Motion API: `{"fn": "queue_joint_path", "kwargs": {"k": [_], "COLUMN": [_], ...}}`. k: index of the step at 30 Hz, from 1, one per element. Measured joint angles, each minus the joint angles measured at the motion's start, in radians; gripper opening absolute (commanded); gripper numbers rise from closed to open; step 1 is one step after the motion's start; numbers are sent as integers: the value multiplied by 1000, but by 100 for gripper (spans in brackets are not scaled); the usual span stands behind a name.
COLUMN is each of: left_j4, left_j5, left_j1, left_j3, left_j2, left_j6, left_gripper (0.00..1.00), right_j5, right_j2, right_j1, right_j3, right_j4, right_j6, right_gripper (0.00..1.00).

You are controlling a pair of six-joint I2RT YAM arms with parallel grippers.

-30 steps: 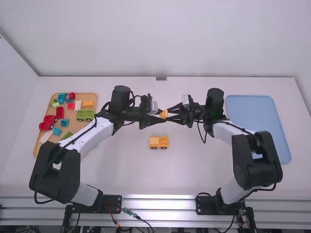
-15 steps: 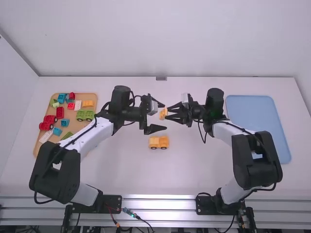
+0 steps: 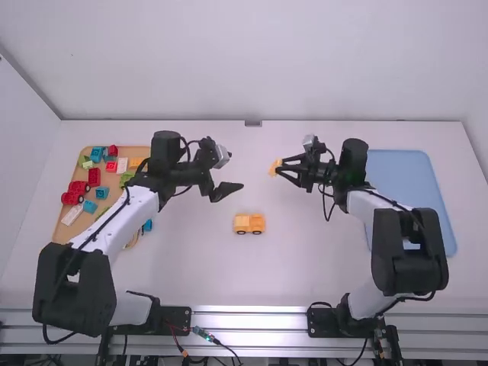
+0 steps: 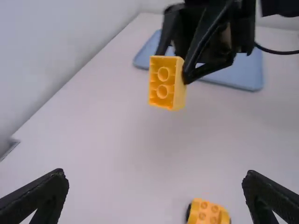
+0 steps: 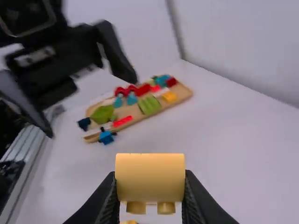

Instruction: Assemble lego blocks to make yellow taxi

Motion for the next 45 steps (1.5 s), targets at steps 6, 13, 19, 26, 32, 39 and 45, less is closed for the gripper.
{"fn": "queue_joint_path", "kwargs": {"k": [6,13,19,26,32,39,45], "left_j4": [-52,-60,-60,-31,-13,-14,-19], "left_j5": [-129,-369,-431,-443,-443,-447,-448], "left_j1": [17,17,17,17,17,17,17], "left_j3": [0,0,0,0,0,0,0], "left_j2": [-3,-3,-3,-3,-3,-3,-3], "left_j6": [-6,-62,-41,-26,-24,-50,-53], "left_gripper": [99,99,99,99,99,99,99], "right_j5": [238,673,936,1083,1110,1117,1117], "right_j2": [-29,-120,-115,5,123,291,367], "right_j1": [38,127,239,264,245,226,226], "right_j3": [12,212,353,426,460,530,566], "right_j4": [-355,-1031,-1312,-1533,-1631,-1718,-1693], "right_j6": [-43,-67,-19,87,142,172,177], "right_gripper": [0,0,0,0,0,0,0]}}
